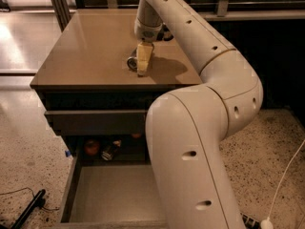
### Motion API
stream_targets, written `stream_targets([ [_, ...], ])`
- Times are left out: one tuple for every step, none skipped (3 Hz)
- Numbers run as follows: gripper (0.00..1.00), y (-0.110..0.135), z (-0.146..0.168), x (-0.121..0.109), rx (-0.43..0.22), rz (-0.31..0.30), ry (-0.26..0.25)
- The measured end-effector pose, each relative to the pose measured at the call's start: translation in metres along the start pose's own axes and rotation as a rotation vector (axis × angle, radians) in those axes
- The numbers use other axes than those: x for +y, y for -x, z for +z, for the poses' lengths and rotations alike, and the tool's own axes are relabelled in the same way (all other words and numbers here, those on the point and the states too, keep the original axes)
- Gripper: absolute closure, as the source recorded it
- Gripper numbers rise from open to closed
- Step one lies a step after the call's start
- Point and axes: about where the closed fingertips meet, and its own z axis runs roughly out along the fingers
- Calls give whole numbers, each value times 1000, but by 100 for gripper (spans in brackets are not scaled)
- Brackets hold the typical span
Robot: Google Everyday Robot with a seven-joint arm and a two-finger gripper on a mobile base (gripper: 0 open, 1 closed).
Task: Place redbull can into middle drawer
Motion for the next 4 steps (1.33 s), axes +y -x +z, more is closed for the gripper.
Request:
stream_targets([
  [0,-11,16,-2,4,40,31],
  [0,-11,16,-2,4,40,31],
  [18,-11,16,-2,4,40,31],
  [50,-11,16,-2,3,40,31],
])
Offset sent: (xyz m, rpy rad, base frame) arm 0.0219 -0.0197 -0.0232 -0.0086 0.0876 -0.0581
